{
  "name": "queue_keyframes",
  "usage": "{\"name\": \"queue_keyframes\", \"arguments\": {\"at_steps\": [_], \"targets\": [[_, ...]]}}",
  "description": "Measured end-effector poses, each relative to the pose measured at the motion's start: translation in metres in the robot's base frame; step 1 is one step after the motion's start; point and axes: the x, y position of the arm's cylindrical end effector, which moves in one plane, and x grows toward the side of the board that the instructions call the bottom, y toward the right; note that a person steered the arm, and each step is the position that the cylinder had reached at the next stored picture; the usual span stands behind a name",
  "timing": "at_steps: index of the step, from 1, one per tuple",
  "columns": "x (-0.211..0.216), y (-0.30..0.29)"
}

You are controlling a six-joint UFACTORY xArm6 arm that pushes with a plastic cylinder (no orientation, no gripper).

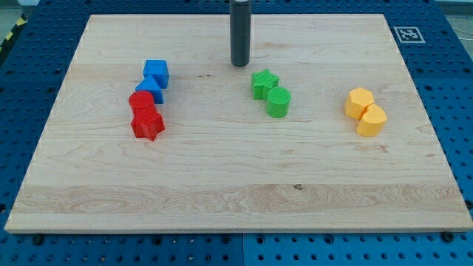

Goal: Place the blue triangle left to the green star

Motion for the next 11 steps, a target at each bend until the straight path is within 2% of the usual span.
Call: {"name": "queue_keyframes", "arguments": {"at_steps": [1, 2, 4, 5, 6, 7, 11], "targets": [[-0.006, -0.005], [-0.022, -0.046], [-0.018, -0.187], [0.020, -0.235], [0.064, -0.239], [0.065, -0.204], [0.079, -0.129]]}}
